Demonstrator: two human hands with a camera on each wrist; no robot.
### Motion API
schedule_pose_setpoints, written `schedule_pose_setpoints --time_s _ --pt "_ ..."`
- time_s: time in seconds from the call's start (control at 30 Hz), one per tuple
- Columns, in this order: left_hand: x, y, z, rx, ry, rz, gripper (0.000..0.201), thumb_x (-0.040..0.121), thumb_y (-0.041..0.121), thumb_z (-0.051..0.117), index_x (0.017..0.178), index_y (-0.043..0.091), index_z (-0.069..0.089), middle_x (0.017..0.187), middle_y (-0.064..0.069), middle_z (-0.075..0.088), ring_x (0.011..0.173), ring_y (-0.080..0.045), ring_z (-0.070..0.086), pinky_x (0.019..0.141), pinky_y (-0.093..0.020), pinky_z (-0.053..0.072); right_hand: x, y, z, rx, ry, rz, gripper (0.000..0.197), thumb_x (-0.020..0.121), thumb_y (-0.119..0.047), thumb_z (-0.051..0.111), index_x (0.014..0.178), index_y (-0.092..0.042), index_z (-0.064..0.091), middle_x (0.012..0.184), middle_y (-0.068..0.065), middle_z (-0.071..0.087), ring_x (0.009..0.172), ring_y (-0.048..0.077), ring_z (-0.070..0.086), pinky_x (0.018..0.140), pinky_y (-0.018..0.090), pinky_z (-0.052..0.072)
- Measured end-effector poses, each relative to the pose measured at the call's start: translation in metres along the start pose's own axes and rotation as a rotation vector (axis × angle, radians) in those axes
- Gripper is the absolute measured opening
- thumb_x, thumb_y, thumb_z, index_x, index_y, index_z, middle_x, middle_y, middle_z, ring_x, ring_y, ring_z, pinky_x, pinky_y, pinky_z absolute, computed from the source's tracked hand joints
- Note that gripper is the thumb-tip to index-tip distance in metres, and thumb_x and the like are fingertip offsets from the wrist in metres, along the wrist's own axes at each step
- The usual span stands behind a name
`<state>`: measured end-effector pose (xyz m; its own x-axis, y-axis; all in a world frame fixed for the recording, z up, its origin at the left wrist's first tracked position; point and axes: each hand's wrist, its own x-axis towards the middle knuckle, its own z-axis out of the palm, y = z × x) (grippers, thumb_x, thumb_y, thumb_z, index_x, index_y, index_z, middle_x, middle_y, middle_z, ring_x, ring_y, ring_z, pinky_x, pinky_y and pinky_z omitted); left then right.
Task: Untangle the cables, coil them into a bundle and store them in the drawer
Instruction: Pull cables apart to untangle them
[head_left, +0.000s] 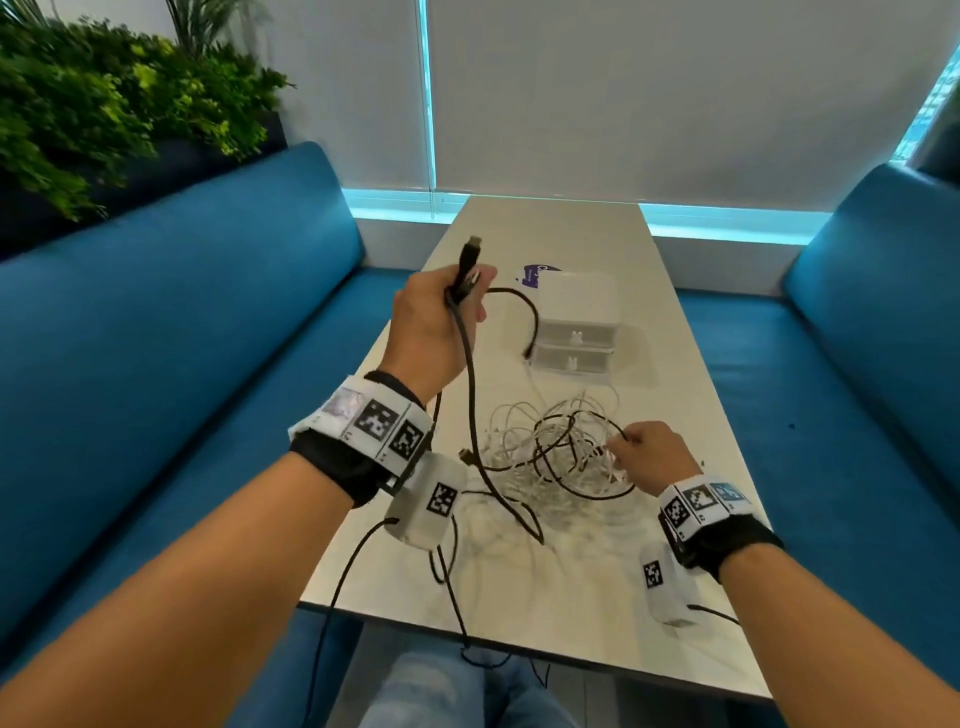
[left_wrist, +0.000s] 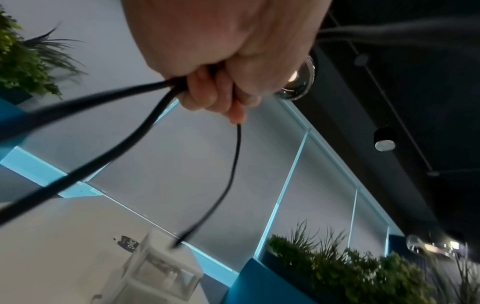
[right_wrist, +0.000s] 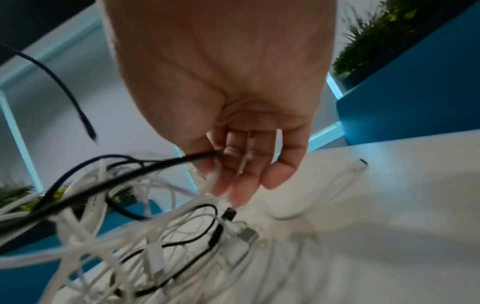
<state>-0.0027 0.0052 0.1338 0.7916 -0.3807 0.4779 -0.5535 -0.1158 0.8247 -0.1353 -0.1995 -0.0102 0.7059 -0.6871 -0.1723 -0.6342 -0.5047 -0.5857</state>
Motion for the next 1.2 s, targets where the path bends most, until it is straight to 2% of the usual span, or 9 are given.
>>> schedule_pose_setpoints --time_s 0.1,0.17,0.37,0.47,0.57,0.77,0.93,1.07,1.2 --pt "0.0 -0.004 0.006 0.04 -0.175 -0.074 0.028 0.096 0.029 0.055 0.097 0.008 0.073 0.062 0.007 0.055 0.071 -0.01 0.055 0.068 -0.012 0.04 -0.009 -0.013 -0.01 0.117 0.089 -0.105 0.053 0.089 -0.024 0.066 0.138 -0.016 0.047 0.129 0.012 0.053 0.117 0.028 0.053 0.099 0.037 0.042" --pt "-0.008 -0.004 0.013 0.033 -0.249 -0.09 0.033 0.097 0.028 0.054 0.098 0.002 0.073 0.062 0.006 0.056 0.072 -0.008 0.057 0.071 -0.015 0.04 -0.023 -0.034 -0.022 0.251 0.163 -0.255 0.065 0.087 -0.018 0.068 0.144 -0.022 0.037 0.126 0.008 0.047 0.11 0.023 0.052 0.092 0.031 0.044" --pt "-0.039 0.015 0.029 -0.047 -0.511 -0.012 0.034 0.099 0.016 0.052 0.075 -0.005 0.064 0.049 0.013 0.051 0.044 0.005 0.047 0.055 -0.008 0.035 -0.058 -0.088 -0.055 0.369 -0.165 -0.633 0.027 0.094 -0.008 0.057 0.101 -0.033 0.065 0.077 -0.008 0.066 0.065 0.009 0.062 0.061 0.028 0.053" --pt "-0.049 0.03 0.029 -0.046 -0.689 0.075 0.008 0.093 0.008 0.061 0.096 0.008 0.068 0.066 0.009 0.062 0.056 0.005 0.052 0.061 -0.006 0.039 -0.067 -0.073 -0.08 0.426 -0.148 -0.577 0.03 0.097 -0.006 0.049 0.085 -0.026 0.069 0.07 -0.004 0.069 0.062 0.013 0.065 0.063 0.027 0.049" --pt "-0.053 0.04 0.034 -0.013 -0.844 0.02 0.062 0.078 0.009 0.077 0.133 0.022 0.053 0.085 -0.001 0.065 0.077 -0.001 0.061 0.078 -0.015 0.047 -0.085 -0.038 -0.102 0.546 -0.139 -0.503 0.028 0.098 -0.006 0.048 0.086 -0.023 0.067 0.071 -0.003 0.072 0.063 0.014 0.067 0.064 0.023 0.047" --pt "-0.064 0.067 0.057 0.083 -0.814 -0.025 0.017 0.085 0.016 0.071 0.1 0.024 0.073 0.077 0.009 0.065 0.066 -0.001 0.057 0.06 -0.007 0.043 -0.125 0.065 -0.128 0.694 0.0 -0.338 0.022 0.098 -0.006 0.047 0.091 -0.017 0.065 0.082 -0.003 0.075 0.069 0.013 0.07 0.063 0.021 0.049" --pt "-0.076 0.084 0.063 0.103 -1.004 -0.054 0.021 0.097 0.028 0.055 0.094 0.022 0.075 0.043 0.013 0.035 0.042 -0.009 0.031 0.046 -0.018 0.026 -0.137 0.138 -0.104 0.086 -0.168 -0.079 0.047 0.093 0.007 0.04 0.104 -0.029 0.069 0.1 0.001 0.068 0.081 0.01 0.065 0.082 0.033 0.053" --pt "-0.084 0.074 0.056 0.187 -1.011 -0.075 0.022 0.097 0.028 0.055 0.095 0.018 0.075 0.044 0.016 0.044 0.045 -0.003 0.037 0.051 -0.013 0.031 -0.134 0.122 -0.074 -0.014 -0.039 -0.024 0.061 0.092 -0.003 0.04 0.143 -0.036 0.037 0.15 0.004 0.033 0.133 0.025 0.039 0.107 0.036 0.036" --pt "-0.076 0.017 0.039 0.461 -0.839 -0.069 0.029 0.089 0.033 0.065 0.074 0.008 0.067 0.062 0.0 0.05 0.06 -0.013 0.043 0.061 -0.021 0.033 -0.129 0.051 -0.032 0.043 0.06 -0.283 0.042 0.094 -0.018 0.055 0.134 -0.028 0.049 0.139 0.006 0.042 0.126 0.023 0.047 0.107 0.032 0.035"
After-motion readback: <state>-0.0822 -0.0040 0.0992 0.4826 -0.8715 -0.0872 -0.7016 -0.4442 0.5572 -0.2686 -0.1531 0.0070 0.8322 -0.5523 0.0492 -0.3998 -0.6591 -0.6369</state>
